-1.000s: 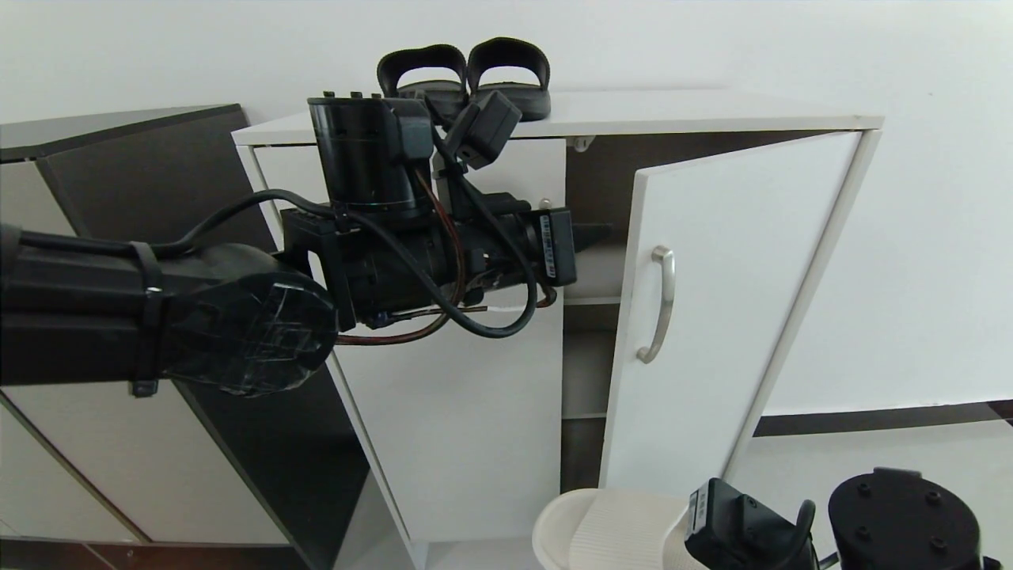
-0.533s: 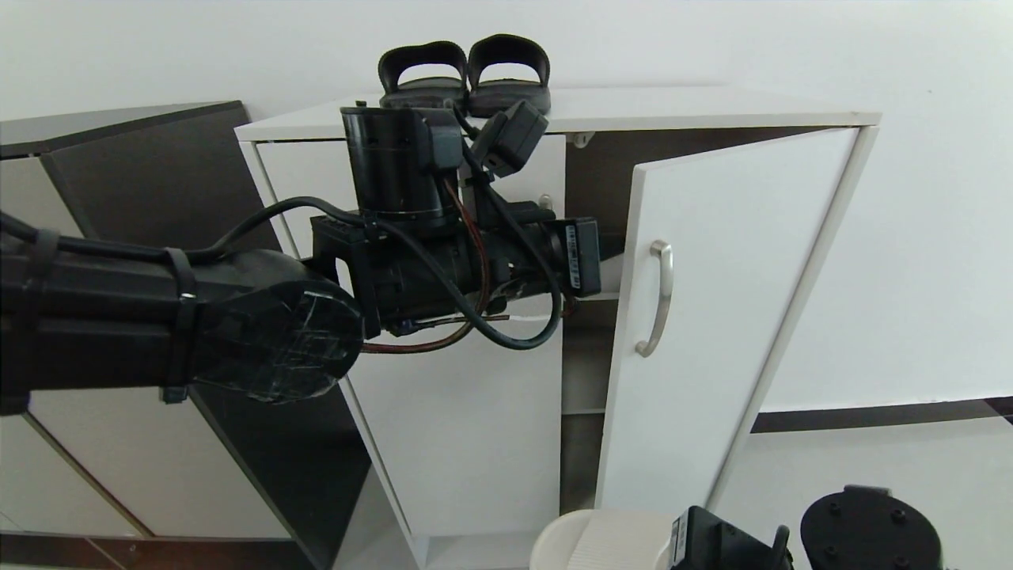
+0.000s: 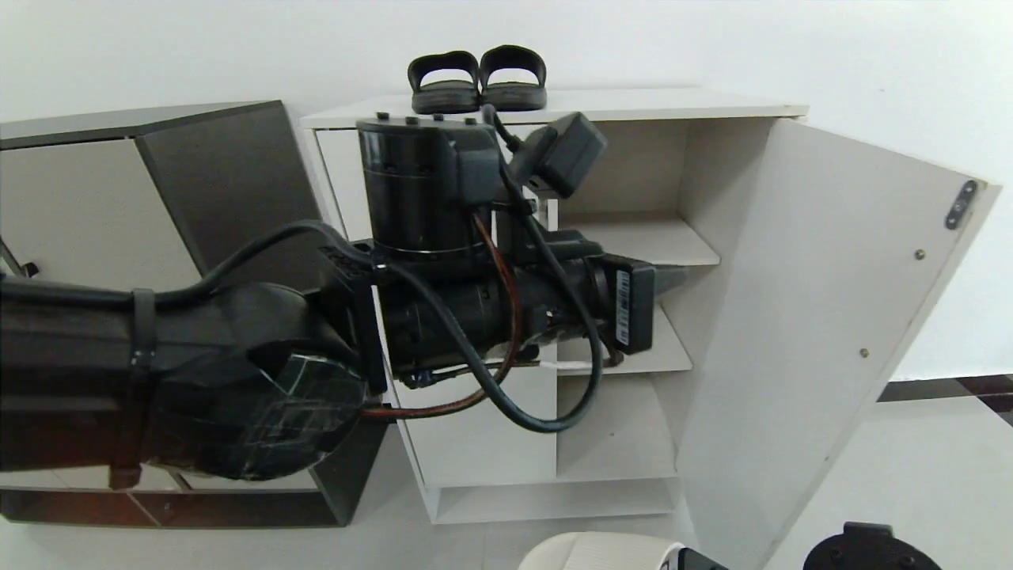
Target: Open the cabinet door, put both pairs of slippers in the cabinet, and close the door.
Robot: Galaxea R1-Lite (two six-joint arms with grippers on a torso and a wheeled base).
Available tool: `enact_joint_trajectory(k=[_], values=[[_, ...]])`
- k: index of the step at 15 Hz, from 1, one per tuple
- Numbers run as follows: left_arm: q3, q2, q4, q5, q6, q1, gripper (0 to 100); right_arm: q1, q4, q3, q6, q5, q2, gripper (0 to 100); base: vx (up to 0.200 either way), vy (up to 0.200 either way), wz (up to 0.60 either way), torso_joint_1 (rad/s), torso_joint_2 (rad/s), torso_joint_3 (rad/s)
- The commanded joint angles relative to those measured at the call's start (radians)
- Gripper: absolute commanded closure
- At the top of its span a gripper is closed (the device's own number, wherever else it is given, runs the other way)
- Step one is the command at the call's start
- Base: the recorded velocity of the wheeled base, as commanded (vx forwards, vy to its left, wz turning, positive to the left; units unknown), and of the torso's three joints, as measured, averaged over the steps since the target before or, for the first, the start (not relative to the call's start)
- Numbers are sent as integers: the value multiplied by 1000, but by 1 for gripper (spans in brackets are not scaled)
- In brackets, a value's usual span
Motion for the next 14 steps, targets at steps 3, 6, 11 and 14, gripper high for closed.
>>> enact_joint_trajectory(k=[3,6,11,14], values=[[311,-416,-2,392,51,219,100,-211,-1,-183,54,-230,101,100,0,0,0,0,0,0],[655,-754,119,781,69,340,100,-225,5,-260,111,-414,106,100,0,0,0,0,0,0],[1098,-1444,372,775,146,753,100,-241,3,-243,111,-421,113,100,0,0,0,0,0,0],[1209,-1708,516,600,212,780,100,-245,2,-243,111,-420,115,100,0,0,0,0,0,0]])
